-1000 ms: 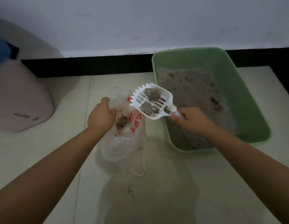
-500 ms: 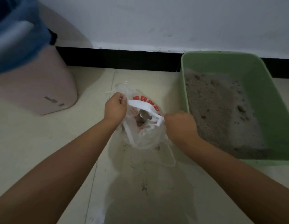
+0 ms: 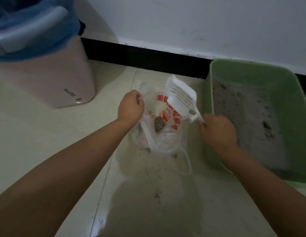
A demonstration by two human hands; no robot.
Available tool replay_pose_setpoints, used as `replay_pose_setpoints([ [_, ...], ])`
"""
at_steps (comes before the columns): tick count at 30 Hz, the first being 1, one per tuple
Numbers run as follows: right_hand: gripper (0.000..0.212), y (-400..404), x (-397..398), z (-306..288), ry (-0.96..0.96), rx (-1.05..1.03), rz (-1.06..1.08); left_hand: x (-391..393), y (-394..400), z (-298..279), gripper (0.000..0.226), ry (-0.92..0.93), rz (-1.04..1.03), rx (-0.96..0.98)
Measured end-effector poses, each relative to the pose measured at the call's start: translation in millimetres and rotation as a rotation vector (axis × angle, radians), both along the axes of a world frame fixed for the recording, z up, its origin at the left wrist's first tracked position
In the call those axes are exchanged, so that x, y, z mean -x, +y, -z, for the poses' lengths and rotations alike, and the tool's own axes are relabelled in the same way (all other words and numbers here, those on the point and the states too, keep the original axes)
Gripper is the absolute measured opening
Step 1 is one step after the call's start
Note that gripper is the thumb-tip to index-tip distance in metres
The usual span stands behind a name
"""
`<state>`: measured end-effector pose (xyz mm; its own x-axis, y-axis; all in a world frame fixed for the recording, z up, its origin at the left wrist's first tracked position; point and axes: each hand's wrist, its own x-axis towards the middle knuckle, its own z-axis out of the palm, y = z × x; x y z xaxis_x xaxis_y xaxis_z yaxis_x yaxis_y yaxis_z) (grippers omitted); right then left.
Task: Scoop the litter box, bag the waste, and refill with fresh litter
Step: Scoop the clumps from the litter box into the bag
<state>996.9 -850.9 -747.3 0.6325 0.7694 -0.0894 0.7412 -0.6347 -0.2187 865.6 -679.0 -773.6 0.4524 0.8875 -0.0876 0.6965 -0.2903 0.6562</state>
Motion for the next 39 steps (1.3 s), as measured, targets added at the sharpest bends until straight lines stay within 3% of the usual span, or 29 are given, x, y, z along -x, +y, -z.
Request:
replay_pose_setpoints([
  [4, 0.043, -22.3, -26.0, -15.0, 0.129, -0.132, 0.136, -4.9, -12.5, -4.1, 0.037, 0.093, 0.118, -0.265],
  [7, 0.045, -47.5, -45.8, -34.2, 0.128, -0.113, 0.207, -16.1, -27.9, -4.6, 0.031, 0.026, 0.306, -0.418],
  [11, 0.040, -86.6, -75.3, -50.2, 0.148, 0.113, 0.295, -42.6, -60.1, 1.5, 0.034, -0.151, 0.749, -0.436],
  [14, 0.038, -116.9, -90.8, -57.2, 0.148, 0.329, 0.332, -66.6, -87.2, 6.8, 0.031, -0.225, 0.930, -0.467],
  [18, 0.044, -143.2, -98.0, -60.6, 0.147, 0.616, 0.263, -85.1, -110.7, 14.5, 0.028, -0.333, 1.025, -0.510],
  [21, 0.037, -157.9, -99.5, -44.1, 0.243, 0.682, 0.224, -91.8, -121.9, 26.7, 0.028, -0.331, 1.090, -0.488],
  [26, 0.043, -151.6, -104.0, -4.8, 0.276, 0.620, 0.168, -97.9, -135.0, 46.9, 0.028, -0.349, 1.058, -0.542],
  [31, 0.030, -129.8, -112.3, 21.2, 0.344, 0.486, 0.208, -105.1, -135.2, 51.6, 0.027, -0.365, 1.032, -0.600],
  [35, 0.037, -109.0, -110.1, 43.9, 0.376, 0.360, 0.219, -106.1, -134.0, 57.7, 0.027, -0.382, 1.030, -0.632],
  [39, 0.039, -101.8, -111.7, 54.2, 0.378, 0.257, 0.210, -106.4, -133.7, 61.4, 0.004, -0.432, 1.054, -0.643],
])
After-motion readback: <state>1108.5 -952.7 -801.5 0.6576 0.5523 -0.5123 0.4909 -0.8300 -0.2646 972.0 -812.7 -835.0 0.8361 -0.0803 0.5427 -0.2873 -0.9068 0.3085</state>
